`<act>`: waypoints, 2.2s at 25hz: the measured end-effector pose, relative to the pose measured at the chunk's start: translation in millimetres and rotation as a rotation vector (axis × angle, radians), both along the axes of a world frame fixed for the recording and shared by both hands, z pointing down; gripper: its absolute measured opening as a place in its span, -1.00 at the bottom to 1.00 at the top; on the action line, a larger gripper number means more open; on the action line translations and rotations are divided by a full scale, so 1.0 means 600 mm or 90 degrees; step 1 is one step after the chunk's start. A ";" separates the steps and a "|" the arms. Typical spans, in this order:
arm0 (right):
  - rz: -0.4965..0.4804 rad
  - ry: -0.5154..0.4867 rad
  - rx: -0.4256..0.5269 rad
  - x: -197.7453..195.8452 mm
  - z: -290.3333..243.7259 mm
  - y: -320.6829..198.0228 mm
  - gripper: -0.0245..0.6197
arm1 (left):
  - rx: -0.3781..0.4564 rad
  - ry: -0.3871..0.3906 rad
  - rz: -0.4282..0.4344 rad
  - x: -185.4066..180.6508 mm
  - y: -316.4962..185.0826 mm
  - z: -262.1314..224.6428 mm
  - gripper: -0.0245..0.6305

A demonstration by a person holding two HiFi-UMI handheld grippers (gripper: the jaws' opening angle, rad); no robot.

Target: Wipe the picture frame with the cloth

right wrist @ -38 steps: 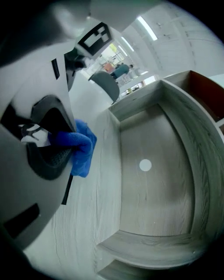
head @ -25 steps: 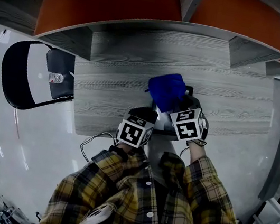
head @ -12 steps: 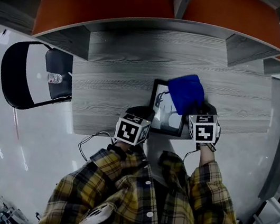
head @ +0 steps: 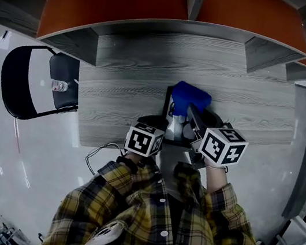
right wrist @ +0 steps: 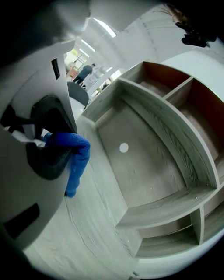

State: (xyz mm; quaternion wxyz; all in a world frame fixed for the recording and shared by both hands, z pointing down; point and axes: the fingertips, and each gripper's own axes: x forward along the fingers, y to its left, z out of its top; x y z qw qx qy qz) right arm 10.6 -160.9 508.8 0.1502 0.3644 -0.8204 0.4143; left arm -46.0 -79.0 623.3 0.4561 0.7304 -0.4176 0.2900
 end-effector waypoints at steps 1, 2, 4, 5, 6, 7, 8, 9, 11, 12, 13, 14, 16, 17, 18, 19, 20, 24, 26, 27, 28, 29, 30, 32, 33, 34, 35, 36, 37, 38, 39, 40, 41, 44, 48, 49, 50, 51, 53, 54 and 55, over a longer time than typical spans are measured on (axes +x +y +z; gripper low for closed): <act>-0.008 -0.029 0.005 -0.024 -0.019 0.002 -0.80 | 0.000 0.000 0.000 0.000 0.000 0.000 -0.63; -0.018 -0.051 0.009 -0.045 -0.033 0.005 -0.80 | 0.000 0.000 -0.001 0.000 0.001 0.000 -0.63; -0.043 -0.062 0.010 -0.077 -0.042 0.014 -0.80 | 0.002 0.001 0.000 0.001 0.000 0.000 -0.63; -0.058 -0.050 0.005 -0.086 -0.033 0.021 -0.80 | 0.003 0.002 0.000 0.002 0.000 -0.001 -0.63; -0.074 -0.028 -0.005 -0.090 -0.015 0.029 -0.80 | 0.003 0.002 0.001 0.001 0.000 -0.001 -0.63; -0.090 0.002 -0.018 -0.090 0.010 0.038 -0.80 | 0.003 0.002 0.001 0.001 0.000 -0.001 -0.63; -0.107 0.038 -0.032 -0.086 0.039 0.049 -0.80 | 0.004 0.002 0.001 0.001 0.000 -0.001 -0.63; -0.127 0.083 -0.043 -0.078 0.070 0.060 -0.80 | 0.004 0.002 0.001 0.000 0.000 -0.001 -0.63; -0.176 0.190 -0.041 -0.055 0.125 0.081 -0.80 | 0.003 0.002 0.001 0.000 0.000 0.000 -0.63; -0.202 0.245 -0.027 -0.042 0.145 0.088 -0.80 | 0.002 0.002 0.002 0.000 0.000 0.000 -0.63; -0.224 0.289 -0.008 -0.029 0.159 0.093 -0.80 | 0.001 0.002 0.003 0.000 0.000 0.000 -0.63; -0.238 0.319 0.008 -0.018 0.167 0.096 -0.80 | 0.001 0.001 0.003 0.000 0.000 0.000 -0.63; -0.248 0.345 0.021 -0.003 0.170 0.098 -0.80 | 0.002 0.003 0.002 -0.001 -0.002 -0.001 -0.63; -0.248 0.352 0.023 0.004 0.170 0.097 -0.80 | 0.002 0.004 0.001 -0.002 -0.002 -0.001 -0.63; -0.245 0.358 0.023 0.012 0.171 0.097 -0.80 | 0.001 0.005 0.000 -0.002 -0.001 0.000 -0.63; -0.241 0.365 0.022 0.021 0.170 0.096 -0.80 | 0.001 0.006 0.000 -0.002 -0.001 0.000 -0.63; -0.235 0.373 0.019 0.033 0.170 0.095 -0.80 | 0.000 0.008 0.001 -0.001 -0.001 0.000 -0.63; -0.201 0.391 0.009 0.084 0.167 0.091 -0.80 | -0.002 0.010 0.000 -0.002 0.000 0.000 -0.63; -0.172 0.388 0.004 0.108 0.162 0.086 -0.80 | -0.003 0.010 0.002 -0.003 -0.002 -0.002 -0.63; -0.159 0.396 0.003 0.123 0.160 0.084 -0.80 | -0.003 0.011 0.003 -0.003 -0.002 -0.002 -0.63; -0.147 0.403 -0.002 0.138 0.161 0.081 -0.80 | -0.003 0.012 0.001 -0.004 -0.003 -0.002 -0.63; -0.133 0.407 -0.011 0.154 0.165 0.080 -0.80 | -0.003 0.012 -0.001 -0.005 -0.003 -0.001 -0.63; -0.117 0.408 -0.022 0.170 0.169 0.079 -0.80 | -0.003 0.012 -0.003 -0.006 -0.002 0.001 -0.63; -0.084 0.404 -0.033 0.196 0.169 0.078 -0.80 | -0.003 0.012 -0.004 -0.005 -0.002 0.002 -0.63; -0.068 0.391 -0.031 0.200 0.160 0.076 -0.80 | -0.004 0.013 -0.003 -0.003 -0.003 0.002 -0.63; -0.054 0.368 -0.026 0.195 0.145 0.073 -0.80 | -0.004 0.014 -0.004 -0.003 -0.003 0.002 -0.63; -0.045 0.337 -0.018 0.181 0.126 0.070 -0.80 | -0.005 0.014 -0.006 -0.004 -0.004 0.002 -0.63; -0.040 0.301 -0.009 0.162 0.103 0.068 -0.80 | -0.005 0.013 -0.008 -0.006 -0.003 0.001 -0.63; -0.038 0.264 0.001 0.140 0.079 0.065 -0.80 | -0.005 0.011 -0.007 -0.008 -0.002 -0.001 -0.63; -0.041 0.229 0.014 0.116 0.054 0.063 -0.80 | -0.003 0.010 -0.005 -0.010 -0.002 -0.005 -0.63; -0.047 0.198 0.028 0.093 0.029 0.062 -0.80 | -0.001 0.011 -0.003 -0.012 -0.002 -0.010 -0.63; -0.055 0.172 0.043 0.069 0.005 0.062 -0.80 | 0.001 0.014 -0.004 -0.014 -0.002 -0.015 -0.63; -0.065 0.148 0.057 0.046 -0.016 0.063 -0.80 | 0.003 0.018 -0.005 -0.017 -0.001 -0.021 -0.63; -0.095 0.079 0.077 -0.018 -0.060 0.075 -0.80 | -0.007 0.025 0.006 -0.029 0.009 -0.032 -0.63; -0.124 0.038 0.038 -0.067 -0.039 0.112 -0.80 | -0.042 0.040 0.033 -0.030 0.046 -0.023 -0.63; -0.131 0.050 0.023 -0.071 -0.016 0.125 -0.80 | -0.050 0.043 0.035 -0.029 0.055 -0.020 -0.63; -0.139 0.067 0.003 -0.071 0.013 0.140 -0.80 | -0.057 0.046 0.034 -0.028 0.063 -0.015 -0.63; -0.148 0.086 -0.021 -0.069 0.045 0.156 -0.80 | -0.060 0.048 0.028 -0.028 0.069 -0.010 -0.63; -0.174 0.133 -0.061 -0.061 0.102 0.189 -0.80 | -0.059 0.053 0.019 -0.028 0.071 -0.006 -0.64; -0.188 0.156 -0.072 -0.057 0.124 0.203 -0.80 | -0.057 0.053 0.020 -0.028 0.071 -0.005 -0.64; -0.198 0.175 -0.080 -0.053 0.140 0.214 -0.80 | -0.056 0.052 0.023 -0.028 0.070 -0.005 -0.64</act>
